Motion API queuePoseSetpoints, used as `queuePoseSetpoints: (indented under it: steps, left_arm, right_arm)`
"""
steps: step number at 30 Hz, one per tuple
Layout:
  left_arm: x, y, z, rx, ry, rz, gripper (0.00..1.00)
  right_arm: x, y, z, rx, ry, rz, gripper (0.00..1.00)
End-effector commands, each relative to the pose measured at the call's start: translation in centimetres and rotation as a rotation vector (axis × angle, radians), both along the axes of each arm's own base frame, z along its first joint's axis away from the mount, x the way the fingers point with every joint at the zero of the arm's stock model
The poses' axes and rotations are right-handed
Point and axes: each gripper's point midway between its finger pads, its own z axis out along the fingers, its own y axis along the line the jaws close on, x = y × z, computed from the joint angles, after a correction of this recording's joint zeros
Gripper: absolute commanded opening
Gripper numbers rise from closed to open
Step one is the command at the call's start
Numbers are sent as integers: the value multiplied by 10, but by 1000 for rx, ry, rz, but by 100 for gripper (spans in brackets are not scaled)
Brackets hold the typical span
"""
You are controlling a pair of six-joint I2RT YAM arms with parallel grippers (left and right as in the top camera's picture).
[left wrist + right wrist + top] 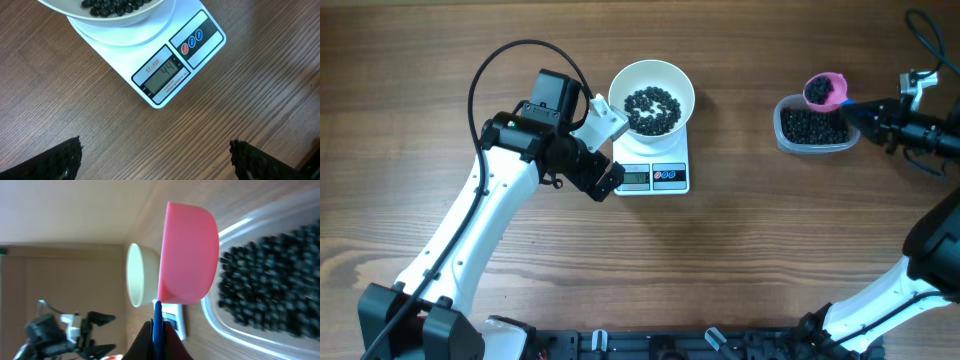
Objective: Scoop item into bowl and weigh 150g on scale
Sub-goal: 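Lift the filled pink scoop and carry it left over the white bowl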
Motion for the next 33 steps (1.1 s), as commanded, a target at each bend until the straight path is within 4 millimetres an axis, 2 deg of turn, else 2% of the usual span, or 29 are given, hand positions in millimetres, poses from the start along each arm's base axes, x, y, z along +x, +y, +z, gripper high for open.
queuePoseSetpoints:
  steps: [1, 5, 13, 23, 30, 33]
  left_arm:
    - [2, -2, 2, -14, -5, -15, 100]
    - [2, -2, 2, -14, -5, -15, 100]
    - [2, -2, 2, -14, -5, -15, 100]
    - [2, -2, 2, -15, -4, -15, 100]
    - [2, -2, 2, -14, -5, -15, 100]
    - [2, -2, 2, -14, -5, -15, 100]
  right_arm:
    - [7, 5, 23, 109, -105, 2, 4]
    - [12, 17, 38, 183, -157, 22, 4]
    - [24, 67, 38, 198, -129, 137, 4]
    - [37, 163, 38, 167, -164, 364, 4]
    - [35, 214, -1, -63, -94, 444, 4]
    - [34, 226, -4, -112, -97, 465, 4]
